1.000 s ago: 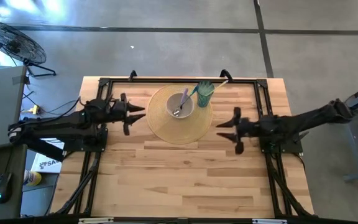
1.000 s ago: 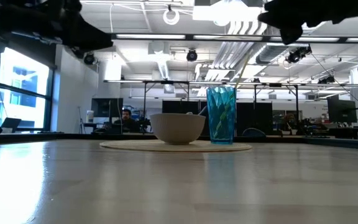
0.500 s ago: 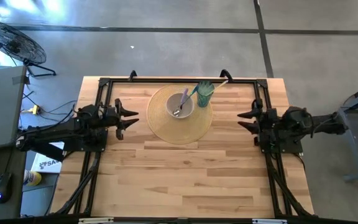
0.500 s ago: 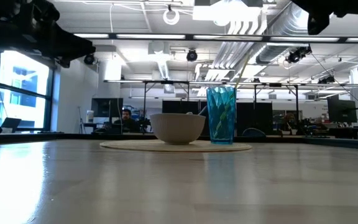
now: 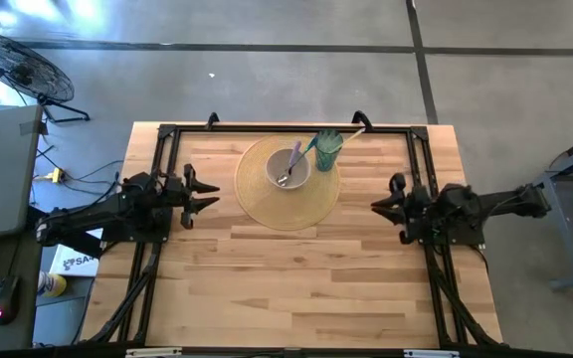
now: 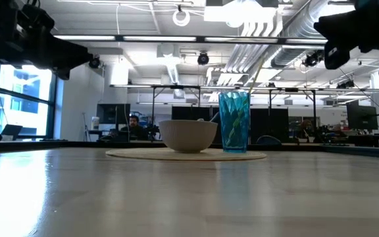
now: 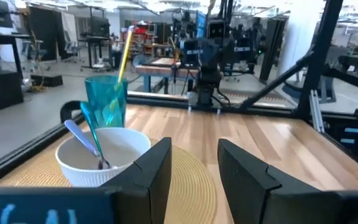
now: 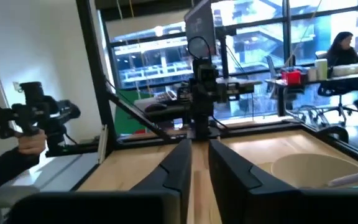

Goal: Pick & Place Utensil
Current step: Return to Home Position

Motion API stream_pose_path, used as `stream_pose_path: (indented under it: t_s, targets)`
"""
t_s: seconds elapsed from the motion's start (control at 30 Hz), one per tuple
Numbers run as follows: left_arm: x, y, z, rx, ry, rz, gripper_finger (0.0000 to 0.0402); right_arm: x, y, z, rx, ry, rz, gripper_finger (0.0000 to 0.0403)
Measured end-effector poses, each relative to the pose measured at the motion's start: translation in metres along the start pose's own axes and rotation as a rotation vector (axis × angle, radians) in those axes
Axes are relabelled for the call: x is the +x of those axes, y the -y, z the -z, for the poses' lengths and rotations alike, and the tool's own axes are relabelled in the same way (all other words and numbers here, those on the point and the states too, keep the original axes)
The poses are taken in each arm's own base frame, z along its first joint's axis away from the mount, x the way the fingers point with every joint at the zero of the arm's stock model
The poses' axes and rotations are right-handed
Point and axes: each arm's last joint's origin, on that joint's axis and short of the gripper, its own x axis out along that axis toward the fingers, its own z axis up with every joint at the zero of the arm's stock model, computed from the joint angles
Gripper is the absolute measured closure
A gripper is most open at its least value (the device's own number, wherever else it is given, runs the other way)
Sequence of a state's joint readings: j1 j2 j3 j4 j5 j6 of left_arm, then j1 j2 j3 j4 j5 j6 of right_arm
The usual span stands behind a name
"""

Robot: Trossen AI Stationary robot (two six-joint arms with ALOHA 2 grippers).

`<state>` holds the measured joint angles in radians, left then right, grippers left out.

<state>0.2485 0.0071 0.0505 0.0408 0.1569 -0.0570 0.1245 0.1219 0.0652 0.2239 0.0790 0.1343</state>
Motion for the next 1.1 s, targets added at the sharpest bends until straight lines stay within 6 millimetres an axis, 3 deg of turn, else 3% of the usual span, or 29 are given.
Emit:
stream_pose_path:
  t_s: [0.2,0.57,0.8,1.1]
  targets:
    - [0.000,-0.002,0.000,-0.026,0.009,-0.054,0.0285,0.000,0.001,0.012,-0.007,0.014,-0.017,0.0392]
    - [0.002,0.000,0.010,-0.023,-0.010,0.012,0.0395,-0.001,-0.004,0.011,-0.070,0.027,-0.096,0.0401]
    - [0.002,-0.003,0.015,-0.034,-0.060,-0.071,0.0393,0.000,0.003,0.017,-0.061,-0.031,-0.018,0.0401]
    - [0.003,-0.002,0.011,0.058,-0.020,-0.031,0.0392,0.000,0.013,0.021,-0.027,-0.086,0.000,0.0402]
